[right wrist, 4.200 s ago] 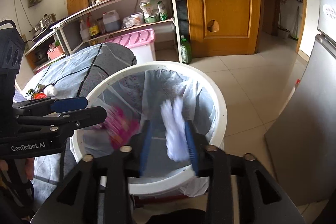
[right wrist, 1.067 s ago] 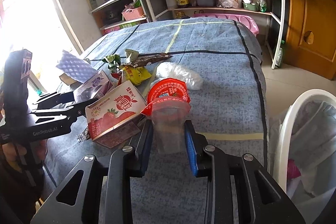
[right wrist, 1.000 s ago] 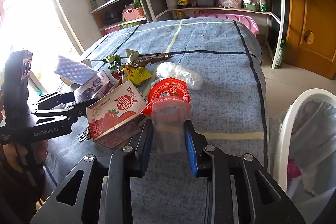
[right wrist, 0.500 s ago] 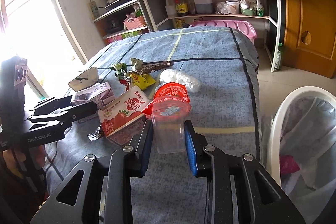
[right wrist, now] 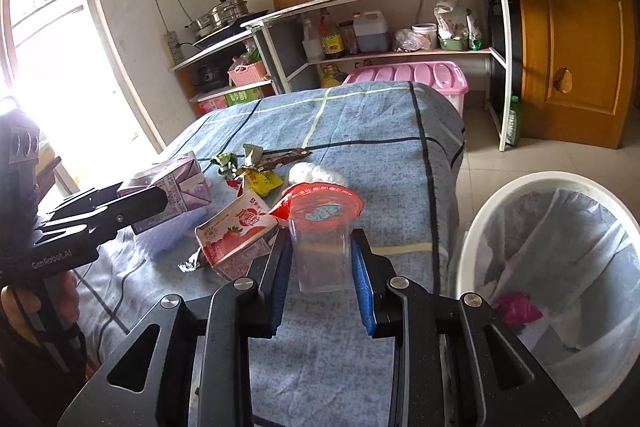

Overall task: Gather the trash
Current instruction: 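Grasp the clear red-lidded cup with the right tool while the left tool grasps the purple grape milk carton, then carry the carton and cup over the bin and open both tools, then move both tools back from the bin to the table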

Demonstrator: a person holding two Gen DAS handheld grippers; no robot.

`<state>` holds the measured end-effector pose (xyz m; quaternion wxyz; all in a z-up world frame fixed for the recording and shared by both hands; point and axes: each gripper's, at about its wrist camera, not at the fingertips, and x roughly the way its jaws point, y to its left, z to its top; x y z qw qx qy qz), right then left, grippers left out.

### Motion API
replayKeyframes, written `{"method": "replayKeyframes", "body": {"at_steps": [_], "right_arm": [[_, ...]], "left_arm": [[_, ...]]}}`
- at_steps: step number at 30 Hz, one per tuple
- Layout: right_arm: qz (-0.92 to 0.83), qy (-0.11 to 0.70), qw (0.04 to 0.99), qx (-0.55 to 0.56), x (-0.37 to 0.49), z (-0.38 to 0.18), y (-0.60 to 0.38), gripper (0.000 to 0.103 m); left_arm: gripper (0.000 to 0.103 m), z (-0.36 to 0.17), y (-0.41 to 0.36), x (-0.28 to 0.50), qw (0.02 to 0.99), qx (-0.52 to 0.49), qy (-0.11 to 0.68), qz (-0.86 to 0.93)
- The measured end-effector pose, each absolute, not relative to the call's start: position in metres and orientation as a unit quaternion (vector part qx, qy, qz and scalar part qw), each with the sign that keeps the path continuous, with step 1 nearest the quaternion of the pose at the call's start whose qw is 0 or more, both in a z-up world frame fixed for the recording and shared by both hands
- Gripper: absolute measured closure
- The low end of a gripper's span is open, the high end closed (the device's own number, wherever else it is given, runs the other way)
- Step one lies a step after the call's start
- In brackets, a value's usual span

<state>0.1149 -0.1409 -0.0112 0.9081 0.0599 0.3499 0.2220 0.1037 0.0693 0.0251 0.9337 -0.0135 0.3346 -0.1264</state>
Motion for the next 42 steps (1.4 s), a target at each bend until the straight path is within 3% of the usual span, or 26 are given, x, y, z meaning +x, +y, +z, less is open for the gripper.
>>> {"method": "replayKeyframes", "body": {"at_steps": [15, 30, 38, 40, 42], "right_arm": [[0.130, 0.336, 0.929, 0.081, 0.090, 0.001, -0.232, 0.072], [0.038, 0.390, 0.916, 0.092, 0.104, -0.036, -0.318, 0.072], [0.001, 0.416, 0.906, 0.074, 0.112, -0.052, -0.332, 0.072], [-0.001, 0.417, 0.906, 0.076, 0.111, -0.054, -0.333, 0.068], [0.001, 0.416, 0.906, 0.081, 0.109, -0.054, -0.334, 0.049]], "left_arm": [[0.038, 0.024, -0.050, 0.118, 0.908, 0.004, 0.336, -0.250], [0.038, -0.020, -0.166, 0.146, 0.866, 0.039, 0.387, -0.315], [0.038, -0.032, -0.181, 0.156, 0.856, 0.049, 0.408, -0.314], [0.038, -0.034, -0.180, 0.157, 0.856, 0.046, 0.411, -0.311], [0.038, -0.034, -0.178, 0.158, 0.854, 0.042, 0.414, -0.312]]}}
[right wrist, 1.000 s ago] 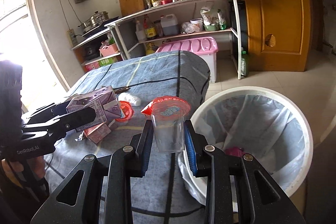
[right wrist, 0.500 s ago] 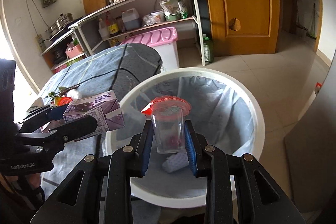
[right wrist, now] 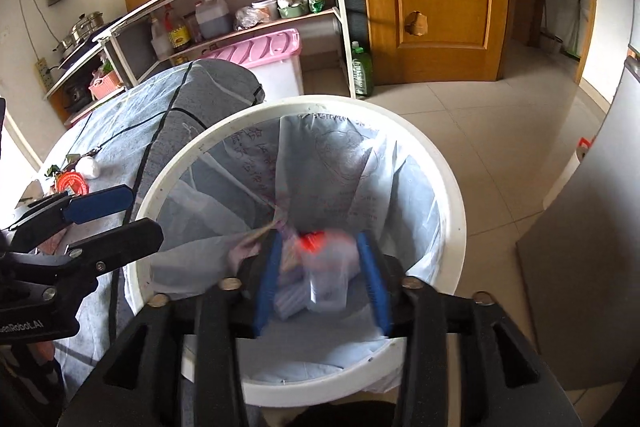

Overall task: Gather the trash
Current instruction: 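Move both tools back from the bin to the table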

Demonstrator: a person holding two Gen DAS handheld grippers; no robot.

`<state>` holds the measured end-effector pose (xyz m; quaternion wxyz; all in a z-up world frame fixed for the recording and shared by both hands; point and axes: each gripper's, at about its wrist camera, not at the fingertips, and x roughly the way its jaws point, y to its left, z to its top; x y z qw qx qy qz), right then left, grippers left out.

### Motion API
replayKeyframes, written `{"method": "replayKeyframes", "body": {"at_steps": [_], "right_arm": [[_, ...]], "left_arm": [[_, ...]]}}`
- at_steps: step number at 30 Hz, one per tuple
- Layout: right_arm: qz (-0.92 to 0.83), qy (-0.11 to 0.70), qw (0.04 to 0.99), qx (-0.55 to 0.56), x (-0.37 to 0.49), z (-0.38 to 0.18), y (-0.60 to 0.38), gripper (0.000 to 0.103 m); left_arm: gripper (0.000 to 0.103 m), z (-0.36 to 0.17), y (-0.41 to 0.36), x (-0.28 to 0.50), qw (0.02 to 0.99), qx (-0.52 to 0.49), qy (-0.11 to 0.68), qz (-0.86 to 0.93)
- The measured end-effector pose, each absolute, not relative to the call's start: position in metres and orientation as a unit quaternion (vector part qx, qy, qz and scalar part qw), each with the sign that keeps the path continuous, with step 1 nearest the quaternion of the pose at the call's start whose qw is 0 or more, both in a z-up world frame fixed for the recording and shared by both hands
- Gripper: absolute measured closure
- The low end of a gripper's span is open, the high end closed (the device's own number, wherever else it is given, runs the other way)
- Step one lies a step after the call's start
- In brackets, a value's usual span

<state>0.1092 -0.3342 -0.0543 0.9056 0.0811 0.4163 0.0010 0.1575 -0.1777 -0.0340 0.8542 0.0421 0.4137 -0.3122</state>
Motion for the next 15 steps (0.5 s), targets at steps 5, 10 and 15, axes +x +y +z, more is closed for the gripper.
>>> {"method": "replayKeyframes", "body": {"at_steps": [5, 10, 15], "right_arm": [[-0.003, 0.410, 0.909, 0.078, 0.102, -0.050, -0.328, 0.048], [0.012, 0.394, 0.915, 0.089, 0.094, -0.038, -0.317, 0.048], [0.043, 0.377, 0.921, 0.089, 0.091, -0.024, -0.293, 0.048]], "left_arm": [[0.038, -0.025, -0.164, 0.151, 0.864, 0.034, 0.400, -0.304], [0.038, -0.012, -0.142, 0.141, 0.872, 0.024, 0.388, -0.298], [0.038, 0.002, -0.110, 0.128, 0.888, 0.008, 0.371, -0.273]]}}
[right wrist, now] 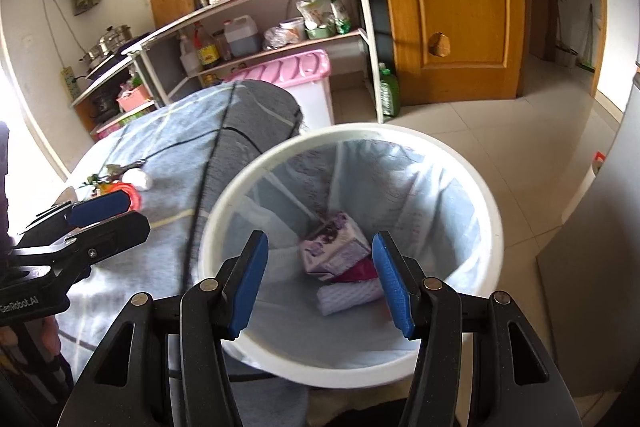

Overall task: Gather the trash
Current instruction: 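Move both tools back from the bin to the table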

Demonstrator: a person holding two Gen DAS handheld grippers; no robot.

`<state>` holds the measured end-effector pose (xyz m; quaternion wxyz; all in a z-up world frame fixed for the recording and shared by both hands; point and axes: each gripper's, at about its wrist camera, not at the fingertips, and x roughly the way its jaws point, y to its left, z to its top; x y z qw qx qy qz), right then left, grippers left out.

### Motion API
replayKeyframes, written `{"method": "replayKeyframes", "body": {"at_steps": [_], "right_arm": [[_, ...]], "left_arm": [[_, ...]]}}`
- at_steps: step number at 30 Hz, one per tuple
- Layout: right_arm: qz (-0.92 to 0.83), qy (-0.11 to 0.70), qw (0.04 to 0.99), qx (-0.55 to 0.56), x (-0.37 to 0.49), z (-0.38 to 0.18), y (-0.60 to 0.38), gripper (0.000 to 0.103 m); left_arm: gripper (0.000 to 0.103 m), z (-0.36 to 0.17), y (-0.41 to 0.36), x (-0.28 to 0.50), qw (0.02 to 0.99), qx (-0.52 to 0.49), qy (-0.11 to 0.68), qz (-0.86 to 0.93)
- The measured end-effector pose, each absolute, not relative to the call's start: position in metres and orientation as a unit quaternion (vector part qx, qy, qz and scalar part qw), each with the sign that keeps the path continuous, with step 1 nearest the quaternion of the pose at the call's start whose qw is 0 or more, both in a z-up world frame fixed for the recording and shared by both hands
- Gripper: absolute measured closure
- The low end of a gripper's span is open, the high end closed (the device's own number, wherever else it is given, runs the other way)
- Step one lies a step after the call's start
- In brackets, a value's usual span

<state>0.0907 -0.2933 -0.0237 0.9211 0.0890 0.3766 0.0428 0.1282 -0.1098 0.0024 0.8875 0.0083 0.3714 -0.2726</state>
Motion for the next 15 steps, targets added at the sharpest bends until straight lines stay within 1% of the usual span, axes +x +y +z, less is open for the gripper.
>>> {"method": "replayKeyframes", "body": {"at_steps": [7, 13, 15], "right_arm": [[0.090, 0.365, 0.923, 0.084, 0.089, -0.010, -0.248, 0.048], [0.132, 0.372, 0.916, 0.078, 0.093, -0.011, -0.203, 0.048], [0.147, 0.375, 0.911, 0.081, 0.094, -0.013, -0.189, 0.048]], "left_arm": [[0.037, 0.020, -0.052, 0.114, 0.908, -0.016, 0.351, -0.227], [0.037, 0.028, 0.003, 0.102, 0.923, -0.039, 0.337, -0.180], [0.035, 0.027, 0.023, 0.096, 0.927, -0.042, 0.335, -0.164]]}}
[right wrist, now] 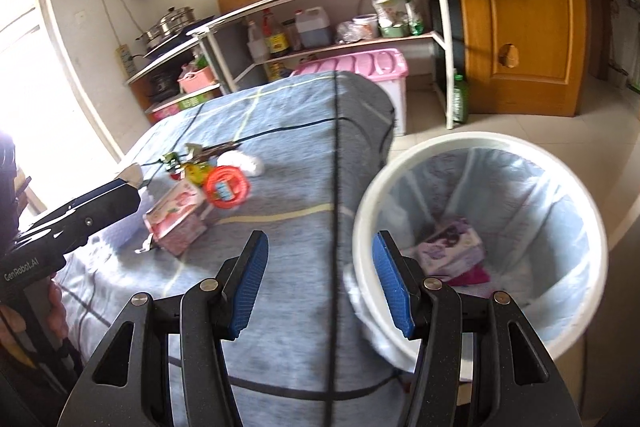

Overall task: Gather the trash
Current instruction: 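Move both tools back from the bin to the table, then grasp the strawberry milk carton with the right tool while the left tool grasps the standing white foam net sleeve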

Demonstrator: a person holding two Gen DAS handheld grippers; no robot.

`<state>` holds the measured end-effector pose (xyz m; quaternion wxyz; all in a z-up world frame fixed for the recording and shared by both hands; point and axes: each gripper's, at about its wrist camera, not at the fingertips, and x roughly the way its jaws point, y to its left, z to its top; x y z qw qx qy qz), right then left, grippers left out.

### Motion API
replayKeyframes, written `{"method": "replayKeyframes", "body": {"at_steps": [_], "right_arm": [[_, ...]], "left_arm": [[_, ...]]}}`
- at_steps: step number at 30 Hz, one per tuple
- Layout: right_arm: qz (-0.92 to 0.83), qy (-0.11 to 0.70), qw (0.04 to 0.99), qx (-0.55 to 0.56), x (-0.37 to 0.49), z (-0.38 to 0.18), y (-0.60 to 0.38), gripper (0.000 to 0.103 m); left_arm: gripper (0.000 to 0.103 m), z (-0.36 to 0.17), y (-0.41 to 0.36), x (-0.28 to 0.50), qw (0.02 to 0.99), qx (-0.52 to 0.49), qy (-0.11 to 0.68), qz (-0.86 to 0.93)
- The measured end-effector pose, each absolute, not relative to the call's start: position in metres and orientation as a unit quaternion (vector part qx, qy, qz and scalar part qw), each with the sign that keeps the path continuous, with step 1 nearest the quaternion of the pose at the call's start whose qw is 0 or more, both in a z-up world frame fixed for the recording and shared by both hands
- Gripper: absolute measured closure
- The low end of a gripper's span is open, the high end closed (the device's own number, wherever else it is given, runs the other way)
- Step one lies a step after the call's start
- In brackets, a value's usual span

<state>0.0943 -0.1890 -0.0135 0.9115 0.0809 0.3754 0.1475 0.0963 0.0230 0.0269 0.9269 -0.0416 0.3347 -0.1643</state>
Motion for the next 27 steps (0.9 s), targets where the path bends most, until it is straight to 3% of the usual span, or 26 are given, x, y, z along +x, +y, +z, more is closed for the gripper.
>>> {"method": "replayKeyframes", "body": {"at_steps": [13, 16, 27], "right_arm": [[0.246, 0.413, 0.872, 0.093, 0.116, -0.033, -0.085, 0.047], [0.248, 0.414, 0.871, 0.090, 0.121, -0.036, -0.064, 0.038], [0.235, 0.441, 0.860, 0.099, 0.151, -0.046, -0.027, 0.037]], "left_arm": [[0.034, 0.006, 0.127, 0.082, 0.934, -0.069, 0.347, -0.060], [0.034, 0.000, 0.147, 0.084, 0.932, -0.080, 0.351, -0.046], [0.030, -0.022, 0.175, 0.100, 0.921, -0.080, 0.380, -0.031]]}}
